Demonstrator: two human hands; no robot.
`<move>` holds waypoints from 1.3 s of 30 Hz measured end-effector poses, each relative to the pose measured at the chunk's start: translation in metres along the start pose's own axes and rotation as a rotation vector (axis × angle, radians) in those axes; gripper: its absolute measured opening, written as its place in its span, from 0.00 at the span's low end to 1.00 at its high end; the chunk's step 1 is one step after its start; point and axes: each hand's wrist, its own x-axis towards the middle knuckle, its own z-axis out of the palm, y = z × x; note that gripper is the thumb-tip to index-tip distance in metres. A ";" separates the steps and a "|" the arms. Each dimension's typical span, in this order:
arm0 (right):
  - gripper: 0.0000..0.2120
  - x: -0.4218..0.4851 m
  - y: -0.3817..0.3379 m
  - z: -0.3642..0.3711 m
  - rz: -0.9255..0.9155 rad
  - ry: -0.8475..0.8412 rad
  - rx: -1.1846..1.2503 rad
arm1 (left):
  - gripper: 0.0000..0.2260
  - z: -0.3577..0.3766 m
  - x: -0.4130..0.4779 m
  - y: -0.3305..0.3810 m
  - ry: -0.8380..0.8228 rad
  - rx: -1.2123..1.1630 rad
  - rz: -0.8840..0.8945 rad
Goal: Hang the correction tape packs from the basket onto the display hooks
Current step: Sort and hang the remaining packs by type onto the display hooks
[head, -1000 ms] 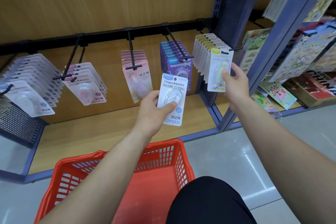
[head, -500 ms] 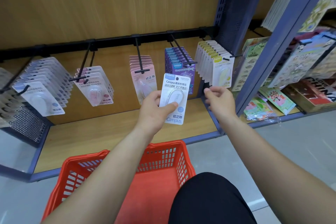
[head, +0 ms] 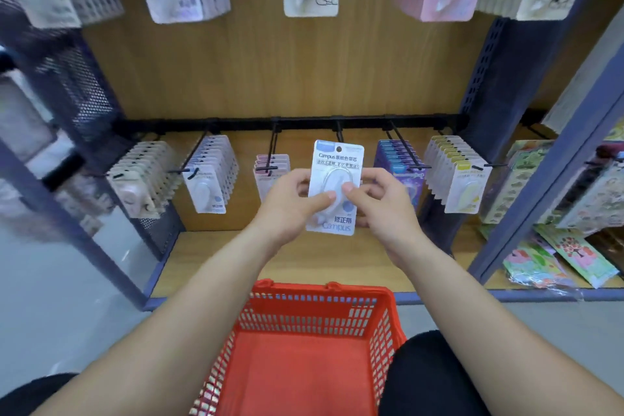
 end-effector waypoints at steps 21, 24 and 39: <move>0.11 0.021 0.045 0.113 -0.128 -0.345 -0.629 | 0.12 -0.208 -0.023 -0.103 0.204 0.331 -0.196; 0.16 0.034 0.055 0.122 -0.123 -0.425 -0.702 | 0.11 -0.208 -0.008 -0.121 0.187 0.316 -0.249; 0.14 0.047 0.076 0.128 -0.043 -0.512 -0.717 | 0.12 -0.217 0.023 -0.164 0.308 0.046 -0.353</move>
